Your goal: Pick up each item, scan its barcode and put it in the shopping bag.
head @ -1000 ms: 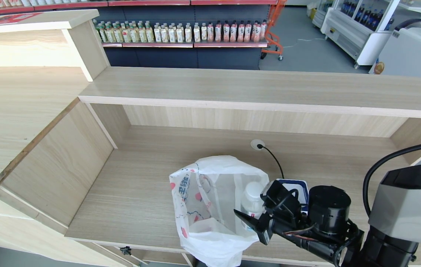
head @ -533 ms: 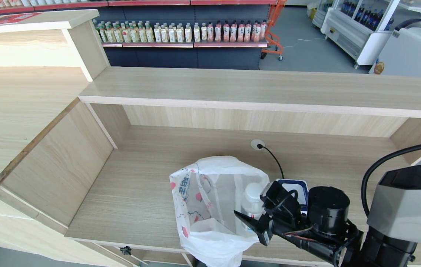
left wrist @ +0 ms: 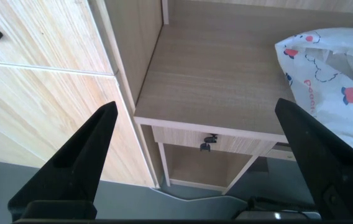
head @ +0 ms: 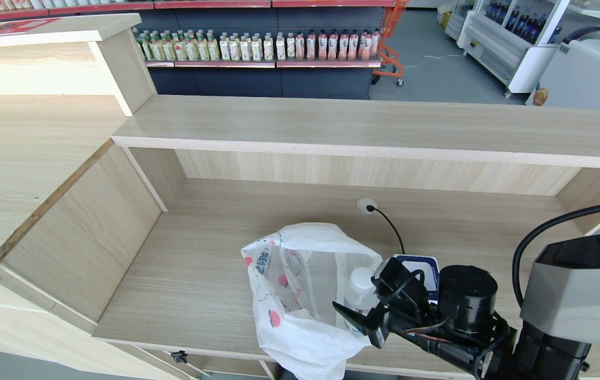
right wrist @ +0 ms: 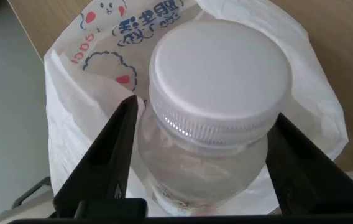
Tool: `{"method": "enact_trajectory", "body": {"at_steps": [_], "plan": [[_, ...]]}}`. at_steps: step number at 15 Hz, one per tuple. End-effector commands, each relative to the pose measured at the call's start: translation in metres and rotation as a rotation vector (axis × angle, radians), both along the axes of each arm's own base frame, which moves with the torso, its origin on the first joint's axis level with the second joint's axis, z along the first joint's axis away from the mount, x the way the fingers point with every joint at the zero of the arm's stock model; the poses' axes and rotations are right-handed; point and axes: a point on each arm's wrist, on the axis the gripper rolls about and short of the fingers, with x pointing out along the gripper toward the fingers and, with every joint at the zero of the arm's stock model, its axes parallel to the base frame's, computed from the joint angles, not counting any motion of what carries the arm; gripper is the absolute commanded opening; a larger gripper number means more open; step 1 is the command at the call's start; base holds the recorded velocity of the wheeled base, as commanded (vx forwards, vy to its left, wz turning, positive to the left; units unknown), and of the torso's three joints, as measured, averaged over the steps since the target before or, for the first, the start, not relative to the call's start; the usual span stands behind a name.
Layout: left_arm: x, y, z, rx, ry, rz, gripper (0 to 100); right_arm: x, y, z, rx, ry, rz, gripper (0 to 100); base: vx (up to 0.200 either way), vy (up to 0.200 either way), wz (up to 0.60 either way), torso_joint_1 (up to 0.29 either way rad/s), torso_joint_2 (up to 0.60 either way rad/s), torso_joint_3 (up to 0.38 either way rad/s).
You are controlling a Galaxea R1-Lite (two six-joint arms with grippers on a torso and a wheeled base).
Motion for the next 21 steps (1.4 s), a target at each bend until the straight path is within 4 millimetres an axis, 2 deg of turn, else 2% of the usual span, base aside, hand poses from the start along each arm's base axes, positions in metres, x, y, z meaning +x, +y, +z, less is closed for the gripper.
{"method": "enact_trajectory", "body": {"at_steps": [1, 5, 10, 17, 19, 21], "plan": [[0.0, 0.0, 0.0, -0.001, -0.001, 0.0, 100, 0.0, 0.0, -0.001, -0.005, 0.006, 0.0, 100, 0.0, 0.0, 0.0, 0.0, 0.0, 0.0], [0.0, 0.0, 0.0, -0.001, -0.001, 0.0, 100, -0.003, -0.001, 0.005, 0.005, -0.007, 0.003, 100, 0.0, 0.0, 0.0, 0.0, 0.0, 0.0], [0.0, 0.0, 0.0, -0.001, -0.001, 0.0, 100, -0.009, -0.006, 0.031, 0.081, -0.05, -0.002, 100, 0.0, 0.0, 0.0, 0.0, 0.0, 0.0], [0.0, 0.0, 0.0, -0.001, -0.001, 0.0, 100, -0.014, -0.011, 0.053, 0.142, -0.09, -0.011, 100, 0.0, 0.0, 0.0, 0.0, 0.0, 0.0], [0.0, 0.0, 0.0, -0.001, -0.001, 0.0, 100, -0.019, -0.014, 0.066, 0.183, -0.117, -0.008, 100, 0.0, 0.0, 0.0, 0.0, 0.0, 0.0], [0.0, 0.0, 0.0, -0.001, -0.001, 0.0, 100, -0.029, -0.021, 0.09, 0.232, -0.157, -0.01, 100, 0.0, 0.0, 0.0, 0.0, 0.0, 0.0]]}}
